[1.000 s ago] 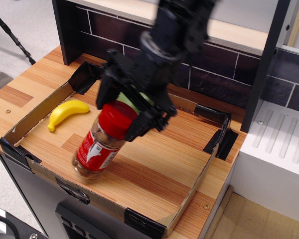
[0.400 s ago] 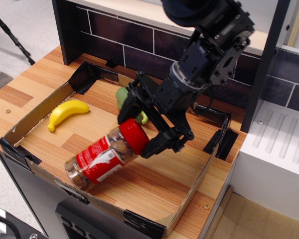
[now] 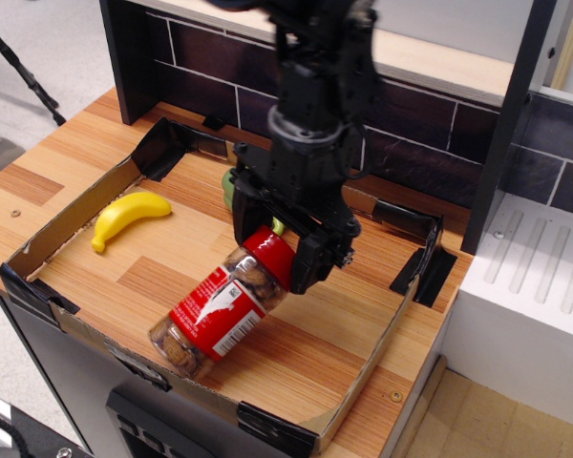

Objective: Topple basil bottle

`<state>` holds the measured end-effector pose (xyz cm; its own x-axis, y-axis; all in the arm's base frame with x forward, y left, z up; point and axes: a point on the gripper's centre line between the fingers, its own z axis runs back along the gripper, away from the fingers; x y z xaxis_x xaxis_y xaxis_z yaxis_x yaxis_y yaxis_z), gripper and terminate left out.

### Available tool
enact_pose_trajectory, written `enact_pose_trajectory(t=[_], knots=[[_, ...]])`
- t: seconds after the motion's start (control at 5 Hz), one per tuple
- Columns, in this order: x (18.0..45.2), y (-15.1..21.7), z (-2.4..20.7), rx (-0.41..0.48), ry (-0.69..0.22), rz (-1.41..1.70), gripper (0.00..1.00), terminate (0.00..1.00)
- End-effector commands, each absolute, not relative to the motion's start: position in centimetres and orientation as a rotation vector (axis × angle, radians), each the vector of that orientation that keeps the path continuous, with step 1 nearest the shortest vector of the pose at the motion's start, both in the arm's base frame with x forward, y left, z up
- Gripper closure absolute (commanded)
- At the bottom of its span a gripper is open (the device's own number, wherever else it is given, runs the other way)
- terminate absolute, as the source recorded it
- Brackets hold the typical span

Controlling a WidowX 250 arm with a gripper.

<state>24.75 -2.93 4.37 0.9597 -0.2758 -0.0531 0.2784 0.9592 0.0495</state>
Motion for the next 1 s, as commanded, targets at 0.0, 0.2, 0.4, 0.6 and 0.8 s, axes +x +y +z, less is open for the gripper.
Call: enact_pose_trajectory(t=[0.0, 0.2, 0.4, 0.6, 0.8], knots=[[25.6, -2.5, 5.5, 0.025, -0.097, -0.184, 0.00, 0.00], [25.6, -2.5, 6.2, -0.049, -0.145, -0.130, 0.00, 0.00], [26.2, -2.3, 8.8, -0.074, -0.190, -0.065, 0.00, 0.00], [27.1, -1.4, 11.9, -0.082, -0.236, 0.021, 0.00, 0.00], [28.2, -0.3, 13.4, 0.008, -0.265, 0.175, 0.00, 0.00]])
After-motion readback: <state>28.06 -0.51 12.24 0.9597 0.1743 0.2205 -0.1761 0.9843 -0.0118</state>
